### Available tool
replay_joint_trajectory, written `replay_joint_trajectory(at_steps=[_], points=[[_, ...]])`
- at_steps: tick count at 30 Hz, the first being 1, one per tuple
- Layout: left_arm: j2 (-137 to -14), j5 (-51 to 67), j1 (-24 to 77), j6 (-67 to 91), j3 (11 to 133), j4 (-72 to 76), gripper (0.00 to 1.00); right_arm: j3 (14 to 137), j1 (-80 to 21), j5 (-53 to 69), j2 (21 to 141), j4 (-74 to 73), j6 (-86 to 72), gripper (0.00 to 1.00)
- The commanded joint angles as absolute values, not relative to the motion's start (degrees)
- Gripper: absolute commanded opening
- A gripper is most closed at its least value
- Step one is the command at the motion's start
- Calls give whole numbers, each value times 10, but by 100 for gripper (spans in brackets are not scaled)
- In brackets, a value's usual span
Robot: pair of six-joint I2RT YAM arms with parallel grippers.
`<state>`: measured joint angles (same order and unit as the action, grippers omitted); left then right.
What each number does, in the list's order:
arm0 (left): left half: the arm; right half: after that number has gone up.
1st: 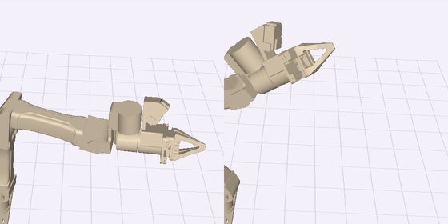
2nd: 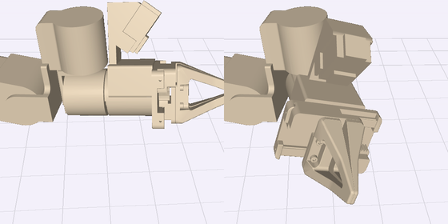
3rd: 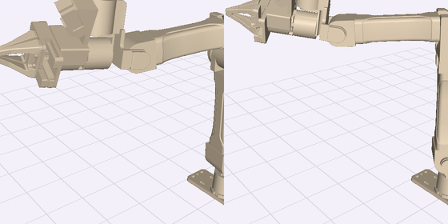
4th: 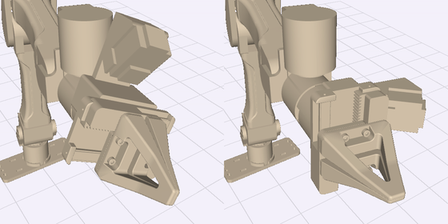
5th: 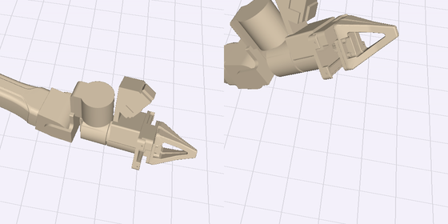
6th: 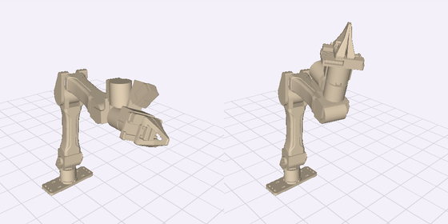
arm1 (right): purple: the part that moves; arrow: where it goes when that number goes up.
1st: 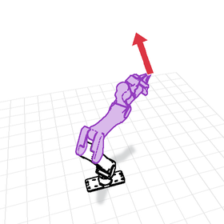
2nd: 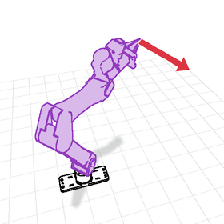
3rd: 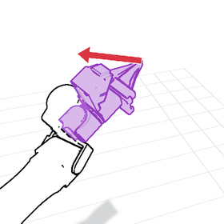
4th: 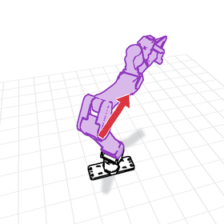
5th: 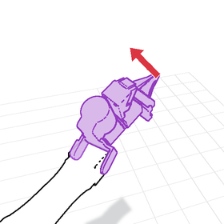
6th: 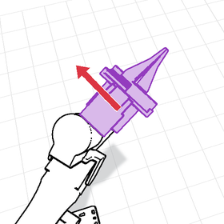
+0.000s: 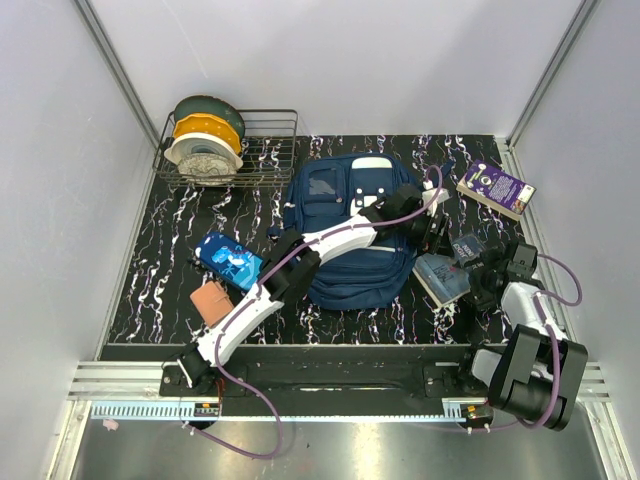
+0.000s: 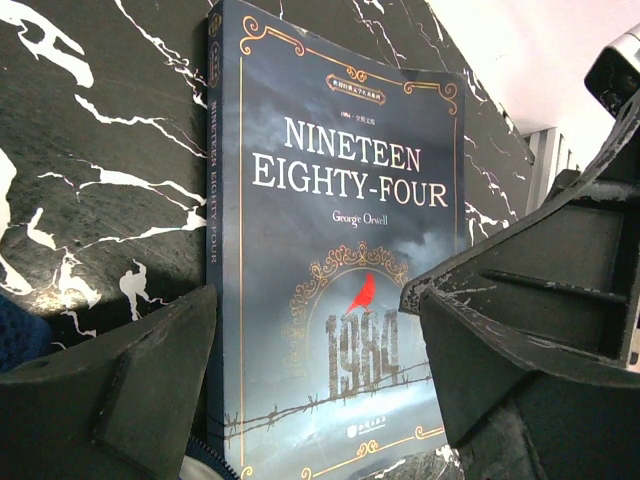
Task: Pack the student bag
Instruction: Pick up the book from the center of the board.
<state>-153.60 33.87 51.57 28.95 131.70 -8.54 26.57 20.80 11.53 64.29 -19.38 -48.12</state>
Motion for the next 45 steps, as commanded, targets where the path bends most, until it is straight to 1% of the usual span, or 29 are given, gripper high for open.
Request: replay_joint_trajectory(at_steps=[1,4,5,6,9,10,12,13,15,17,21,23,25,27,29,30,31,33,34,35,36,37,38,40,43,45], points=[[-1585,376,520,310,1318,-161,85,252,209,127,678,-151,-484,89],[-1592,403,525,315,1319,-154,83,249,209,136,695,-132,-485,85],[-1593,406,526,316,1318,-154,83,248,208,138,700,-128,-484,81],[-1593,416,527,317,1317,-149,83,248,209,140,704,-125,-483,72],[-1592,432,529,328,1317,-136,82,246,209,147,692,-125,-479,59],[-1591,432,528,330,1316,-134,81,245,209,148,685,-128,-479,51],[-1584,431,528,330,1315,-132,80,244,209,135,647,-145,-478,43],[-1581,431,529,330,1313,-131,80,244,209,128,632,-151,-479,22],[-1569,431,527,329,1313,-130,77,254,209,111,586,-180,-476,0],[-1540,414,525,324,1305,-136,77,265,209,88,538,-207,-474,0],[-1457,410,512,310,1280,-132,82,333,209,55,464,-306,-461,0],[-1391,404,496,318,1233,-87,84,349,208,60,434,-321,-468,0],[-1331,399,476,328,1202,-57,85,371,210,87,431,-331,-469,0],[-1300,394,464,331,1182,-43,85,392,210,108,430,-334,-468,0],[-1266,403,451,321,1177,-46,90,409,209,112,415,-342,-459,0],[-1257,409,446,318,1175,-47,91,423,210,112,410,-342,-456,0],[-1238,413,440,317,1172,-47,94,431,210,135,406,-338,-434,0],[-1217,413,434,318,1151,-47,95,456,210,179,414,-320,-412,0],[-1197,412,427,318,1142,-47,95,461,210,226,418,-315,-406,0],[-1187,415,424,318,1123,-40,99,465,210,256,430,-293,-403,0],[-1177,417,419,321,1112,-33,99,465,209,295,434,-274,-401,0],[-1159,420,410,323,1100,-25,99,465,209,372,441,-255,-401,0],[-1150,433,403,333,1076,-9,99,467,209,407,456,-221,-402,0],[-1124,440,386,351,1051,-2,99,477,209,484,472,-204,-396,0],[-1098,450,367,369,1025,2,99,503,208,528,487,-214,-359,0],[-1086,432,366,339,1023,-53,99,507,206,552,491,-200,-351,0]])
